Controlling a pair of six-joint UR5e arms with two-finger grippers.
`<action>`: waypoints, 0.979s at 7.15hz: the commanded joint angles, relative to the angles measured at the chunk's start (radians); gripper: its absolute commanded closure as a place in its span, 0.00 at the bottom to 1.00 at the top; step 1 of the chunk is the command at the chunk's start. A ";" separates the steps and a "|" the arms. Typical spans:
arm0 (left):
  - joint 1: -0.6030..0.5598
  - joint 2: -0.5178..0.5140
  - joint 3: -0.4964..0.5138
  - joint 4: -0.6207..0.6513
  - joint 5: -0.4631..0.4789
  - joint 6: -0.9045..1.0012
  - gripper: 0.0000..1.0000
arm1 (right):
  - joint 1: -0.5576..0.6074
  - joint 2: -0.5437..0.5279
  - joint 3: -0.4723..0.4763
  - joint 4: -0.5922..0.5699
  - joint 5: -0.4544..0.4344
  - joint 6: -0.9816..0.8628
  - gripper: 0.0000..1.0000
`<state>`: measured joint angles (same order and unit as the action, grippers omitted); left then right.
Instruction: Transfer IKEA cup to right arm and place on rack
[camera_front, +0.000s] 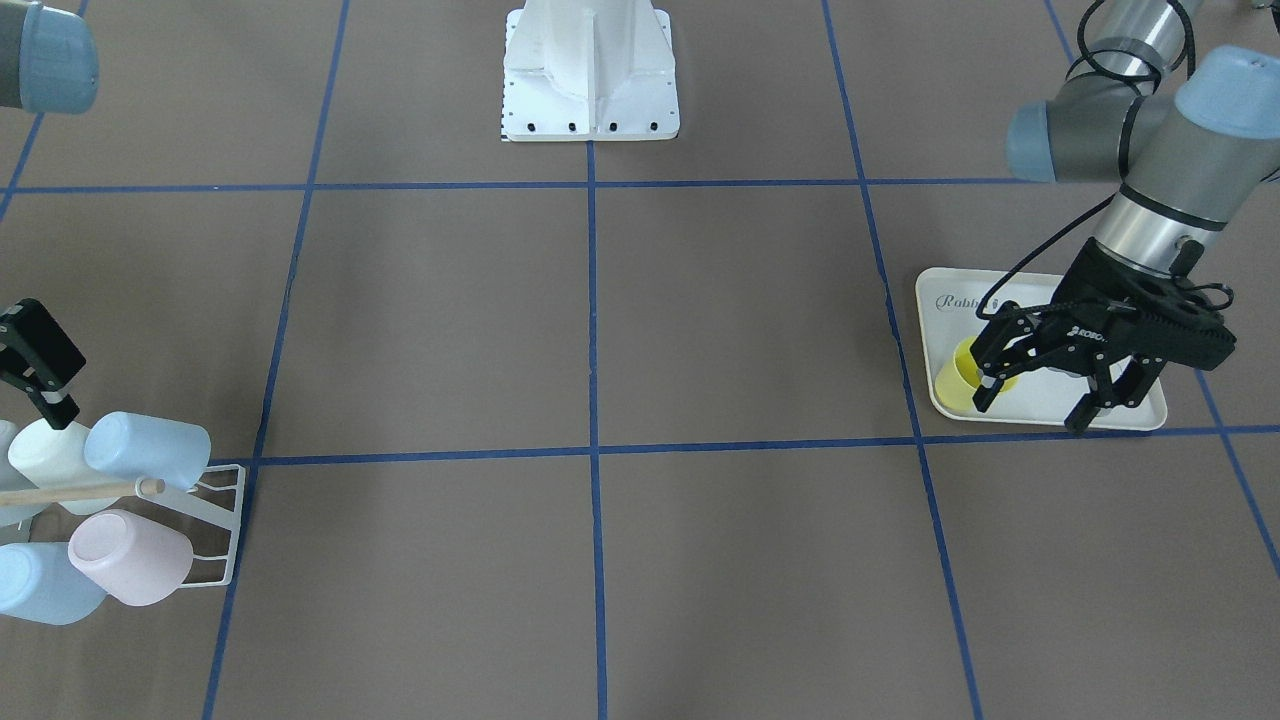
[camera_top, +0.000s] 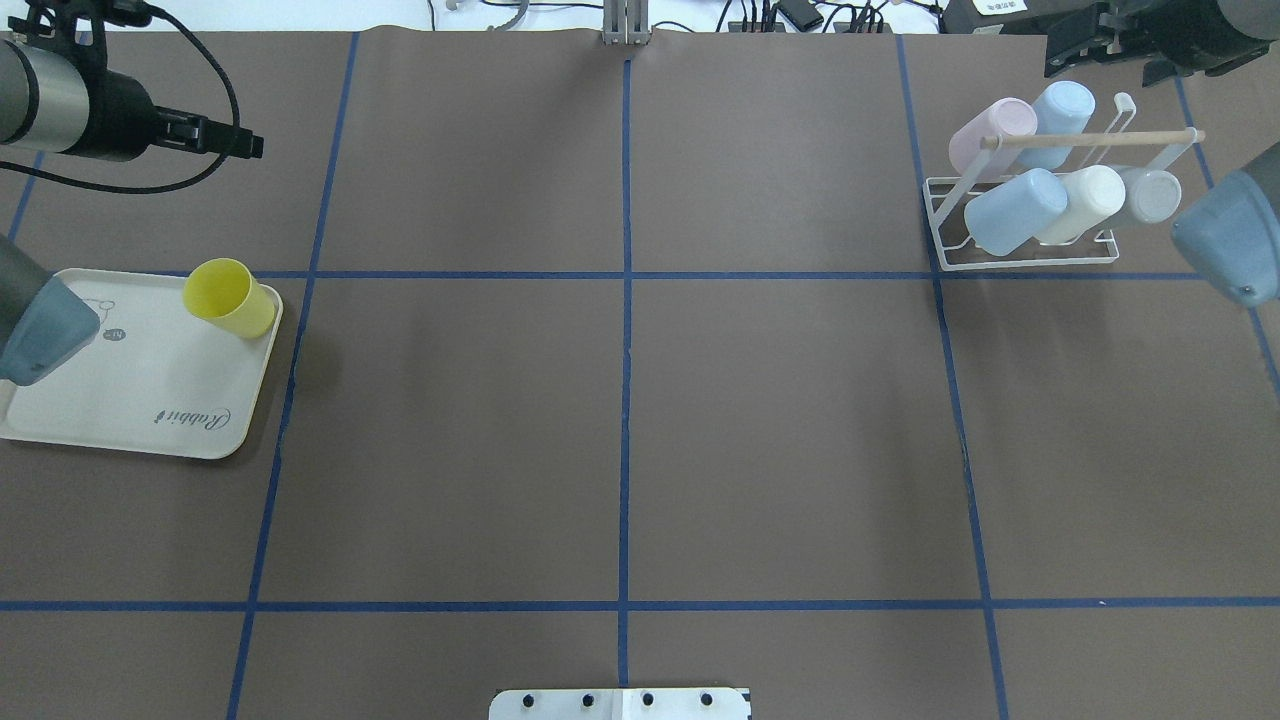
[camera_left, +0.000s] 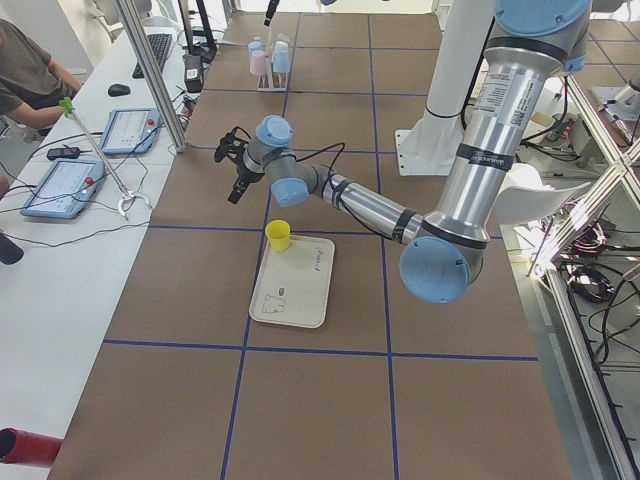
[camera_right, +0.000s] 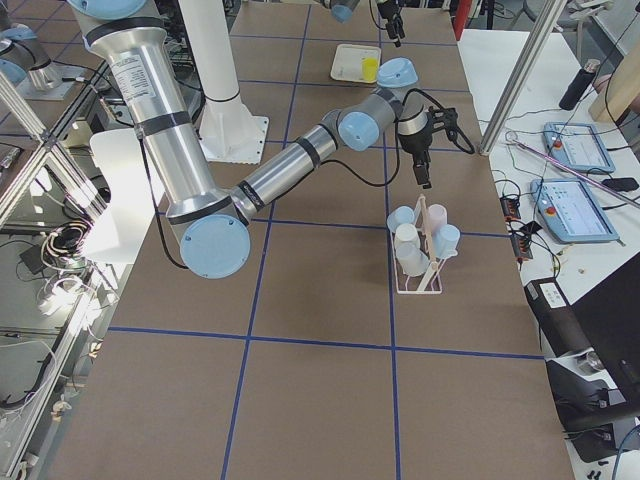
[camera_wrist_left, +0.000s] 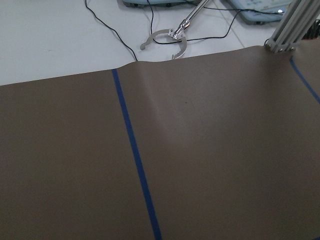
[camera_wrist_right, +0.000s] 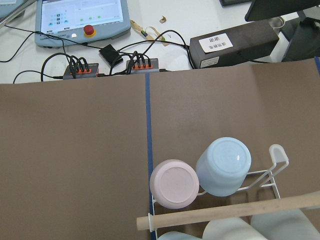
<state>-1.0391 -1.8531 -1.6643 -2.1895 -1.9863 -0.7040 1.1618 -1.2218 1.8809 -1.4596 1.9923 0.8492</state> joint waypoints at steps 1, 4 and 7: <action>-0.004 0.006 -0.006 0.198 -0.058 0.171 0.01 | 0.001 -0.022 0.015 0.001 0.023 0.001 0.00; -0.002 0.046 0.014 0.233 -0.141 0.224 0.01 | 0.001 -0.050 0.035 0.007 0.033 0.001 0.00; 0.005 0.077 0.026 0.246 -0.170 0.196 0.01 | -0.001 -0.059 0.040 0.010 0.027 0.001 0.00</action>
<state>-1.0374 -1.7875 -1.6413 -1.9467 -2.1485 -0.5019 1.1619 -1.2784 1.9197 -1.4505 2.0228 0.8498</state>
